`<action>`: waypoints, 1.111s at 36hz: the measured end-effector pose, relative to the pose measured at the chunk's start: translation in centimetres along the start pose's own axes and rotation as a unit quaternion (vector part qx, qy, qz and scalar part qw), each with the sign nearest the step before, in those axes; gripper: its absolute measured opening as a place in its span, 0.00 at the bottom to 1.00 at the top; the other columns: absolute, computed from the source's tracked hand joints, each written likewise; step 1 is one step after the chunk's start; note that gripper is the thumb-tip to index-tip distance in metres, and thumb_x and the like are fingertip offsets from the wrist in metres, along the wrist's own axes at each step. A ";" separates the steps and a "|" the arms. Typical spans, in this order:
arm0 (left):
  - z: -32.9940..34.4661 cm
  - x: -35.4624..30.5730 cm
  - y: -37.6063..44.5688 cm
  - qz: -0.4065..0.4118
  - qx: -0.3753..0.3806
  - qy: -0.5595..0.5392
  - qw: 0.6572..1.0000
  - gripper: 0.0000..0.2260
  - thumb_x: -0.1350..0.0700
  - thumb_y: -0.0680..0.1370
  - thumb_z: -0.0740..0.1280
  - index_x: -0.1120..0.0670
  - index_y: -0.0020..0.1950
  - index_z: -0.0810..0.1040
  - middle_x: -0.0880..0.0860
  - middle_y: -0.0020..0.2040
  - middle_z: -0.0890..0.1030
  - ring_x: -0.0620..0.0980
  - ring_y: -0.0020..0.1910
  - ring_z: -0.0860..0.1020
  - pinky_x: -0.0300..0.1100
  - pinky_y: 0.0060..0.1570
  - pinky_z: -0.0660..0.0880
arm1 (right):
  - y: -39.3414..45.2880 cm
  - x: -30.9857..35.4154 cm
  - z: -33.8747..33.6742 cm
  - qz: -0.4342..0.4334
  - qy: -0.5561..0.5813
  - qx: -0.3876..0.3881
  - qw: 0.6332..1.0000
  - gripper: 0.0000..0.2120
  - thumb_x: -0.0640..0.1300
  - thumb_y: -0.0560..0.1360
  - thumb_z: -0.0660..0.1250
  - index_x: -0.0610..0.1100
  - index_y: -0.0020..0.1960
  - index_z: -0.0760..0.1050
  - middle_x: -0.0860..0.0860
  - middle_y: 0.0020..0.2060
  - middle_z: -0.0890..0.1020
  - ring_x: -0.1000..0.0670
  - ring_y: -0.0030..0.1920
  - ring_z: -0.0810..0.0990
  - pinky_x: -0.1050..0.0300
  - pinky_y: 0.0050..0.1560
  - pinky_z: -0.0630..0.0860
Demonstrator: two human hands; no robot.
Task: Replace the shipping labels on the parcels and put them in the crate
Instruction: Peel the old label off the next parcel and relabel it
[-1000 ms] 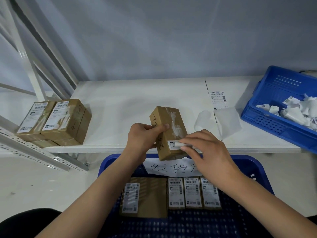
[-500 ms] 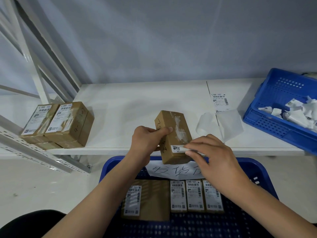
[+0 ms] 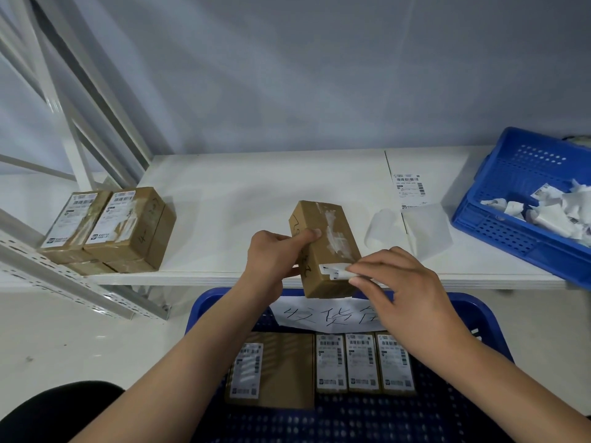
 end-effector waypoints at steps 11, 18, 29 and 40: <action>0.6 0.2 0.2 -0.011 0.012 -0.013 1.000 0.14 0.52 0.73 0.79 0.60 0.45 0.80 0.55 0.44 0.84 0.52 0.42 0.85 0.41 0.35 0.81 | -0.2 0.2 -0.5 0.000 0.007 0.006 1.000 0.12 0.46 0.76 0.67 0.44 0.55 0.85 0.55 0.46 0.82 0.58 0.50 0.77 0.71 0.54 0.72; 0.3 0.7 0.6 -0.018 0.008 -0.007 1.000 0.14 0.51 0.73 0.79 0.59 0.46 0.79 0.55 0.46 0.84 0.52 0.43 0.84 0.42 0.37 0.81 | -0.2 0.6 -0.3 0.005 0.018 0.000 1.000 0.12 0.46 0.76 0.66 0.44 0.55 0.85 0.55 0.45 0.82 0.57 0.49 0.77 0.69 0.52 0.73; -0.5 1.0 0.9 -0.034 0.002 -0.003 0.999 0.22 0.51 0.73 0.78 0.64 0.58 0.78 0.57 0.51 0.84 0.53 0.45 0.85 0.42 0.37 0.82 | -0.4 1.1 0.0 -0.016 0.006 0.011 1.000 0.11 0.44 0.77 0.67 0.43 0.55 0.85 0.54 0.45 0.82 0.56 0.48 0.79 0.66 0.51 0.74; -0.8 0.9 0.7 -0.037 0.004 -0.009 0.999 0.22 0.51 0.73 0.79 0.65 0.57 0.78 0.57 0.50 0.84 0.53 0.44 0.85 0.40 0.32 0.81 | -0.9 1.5 -0.2 -0.039 -0.011 0.009 0.999 0.11 0.46 0.81 0.66 0.42 0.56 0.85 0.54 0.45 0.81 0.57 0.47 0.77 0.73 0.51 0.71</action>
Point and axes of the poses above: each hand's wrist, its own y-axis towards the middle knuckle, its own z-axis out of the palm, x = y × z, the point moved 9 cm from there along y, towards the middle knuckle
